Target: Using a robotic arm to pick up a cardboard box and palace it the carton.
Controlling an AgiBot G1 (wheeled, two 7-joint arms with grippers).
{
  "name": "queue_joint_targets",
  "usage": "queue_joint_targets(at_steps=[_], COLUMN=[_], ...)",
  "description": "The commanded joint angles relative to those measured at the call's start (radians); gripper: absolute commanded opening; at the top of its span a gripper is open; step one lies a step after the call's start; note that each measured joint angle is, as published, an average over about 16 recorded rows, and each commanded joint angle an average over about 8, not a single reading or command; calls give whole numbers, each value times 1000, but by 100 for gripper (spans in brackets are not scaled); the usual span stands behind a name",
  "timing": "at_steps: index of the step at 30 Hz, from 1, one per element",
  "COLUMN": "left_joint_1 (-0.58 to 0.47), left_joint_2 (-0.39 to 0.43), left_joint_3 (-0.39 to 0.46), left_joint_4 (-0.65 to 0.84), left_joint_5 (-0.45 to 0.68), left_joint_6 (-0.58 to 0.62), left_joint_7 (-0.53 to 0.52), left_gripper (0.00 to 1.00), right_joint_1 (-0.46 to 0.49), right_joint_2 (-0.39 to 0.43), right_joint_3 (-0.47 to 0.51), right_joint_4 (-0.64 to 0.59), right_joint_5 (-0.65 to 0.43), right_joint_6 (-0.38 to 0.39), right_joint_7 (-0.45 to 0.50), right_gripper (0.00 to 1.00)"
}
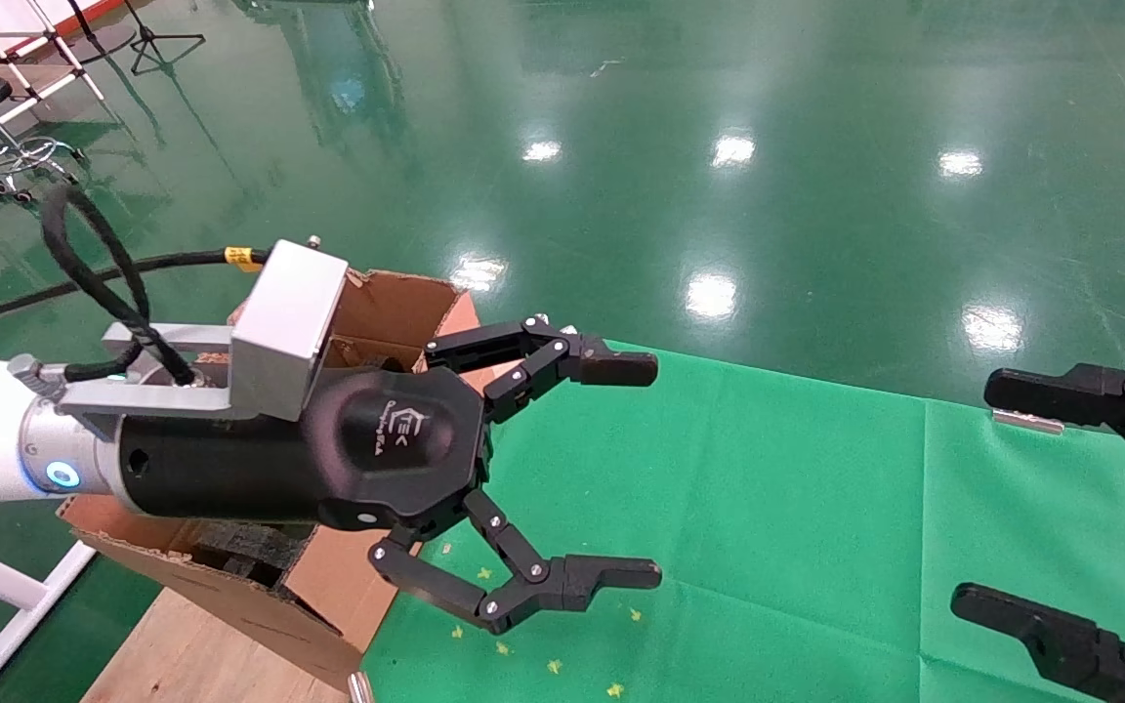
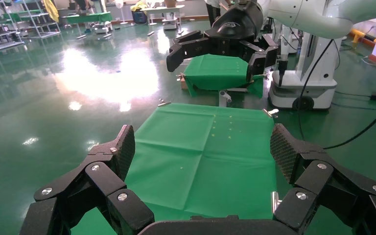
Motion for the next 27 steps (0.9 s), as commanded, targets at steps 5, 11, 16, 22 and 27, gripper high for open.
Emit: queue_joint_targets(at_steps=[5, 11, 16, 22, 27], left_joint_1=[0, -1, -1, -1, -2], left_joint_2=[0, 0, 0, 0, 0], left_joint_3=[0, 1, 1, 1, 1], left_joint_4=[1, 1, 1, 2, 2], left_joint_5=[1, 1, 1, 2, 2], left_joint_6=[0, -1, -1, -1, -1], left_joint_7=[0, 0, 0, 0, 0], left_gripper=[100, 100, 100, 100, 100], right_joint_1=[0, 0, 0, 0, 0], right_joint_2=[0, 0, 0, 0, 0], right_joint_3=[0, 0, 0, 0, 0], right_joint_4=[0, 0, 0, 0, 0], right_joint_5=[0, 0, 0, 0, 0], right_joint_6=[0, 0, 0, 0, 0], right_joint_7=[0, 0, 0, 0, 0], right_gripper=[100, 100, 100, 100, 100])
